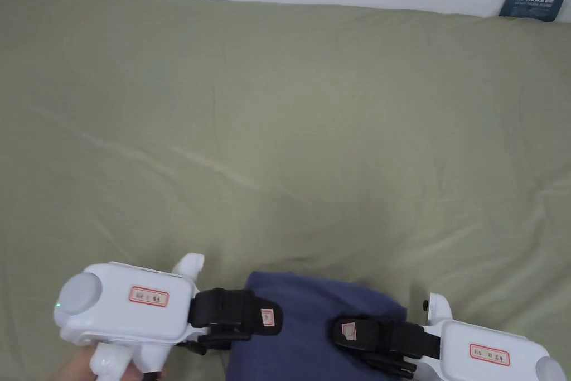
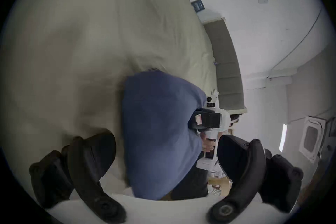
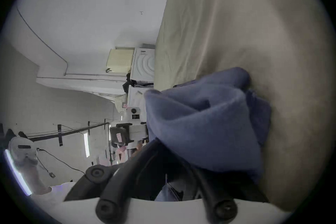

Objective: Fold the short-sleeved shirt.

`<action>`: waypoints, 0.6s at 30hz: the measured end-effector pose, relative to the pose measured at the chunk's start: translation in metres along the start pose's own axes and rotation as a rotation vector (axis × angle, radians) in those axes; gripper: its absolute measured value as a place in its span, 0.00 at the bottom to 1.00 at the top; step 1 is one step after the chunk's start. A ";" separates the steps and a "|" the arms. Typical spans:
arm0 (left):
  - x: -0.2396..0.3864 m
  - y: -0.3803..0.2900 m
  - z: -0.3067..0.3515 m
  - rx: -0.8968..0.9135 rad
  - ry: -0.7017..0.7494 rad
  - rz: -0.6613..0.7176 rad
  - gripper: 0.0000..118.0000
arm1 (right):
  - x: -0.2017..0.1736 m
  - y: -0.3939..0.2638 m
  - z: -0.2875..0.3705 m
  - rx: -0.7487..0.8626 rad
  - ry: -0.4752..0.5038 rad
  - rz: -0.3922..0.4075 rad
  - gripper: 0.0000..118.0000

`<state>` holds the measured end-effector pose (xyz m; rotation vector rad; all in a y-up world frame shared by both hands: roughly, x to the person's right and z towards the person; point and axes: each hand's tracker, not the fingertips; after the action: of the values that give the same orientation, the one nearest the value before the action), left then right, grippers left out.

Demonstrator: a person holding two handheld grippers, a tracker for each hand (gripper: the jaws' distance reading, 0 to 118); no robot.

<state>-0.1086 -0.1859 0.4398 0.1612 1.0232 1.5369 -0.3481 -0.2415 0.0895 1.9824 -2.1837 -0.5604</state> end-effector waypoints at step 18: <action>-0.007 0.018 0.096 0.153 0.094 0.009 0.24 | -0.097 -0.035 0.019 0.053 -0.234 0.276 0.01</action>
<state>-0.0604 -0.1413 0.5124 0.2026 1.2164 1.4858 -0.3105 -0.1453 0.0735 1.6676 -2.5788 -0.7294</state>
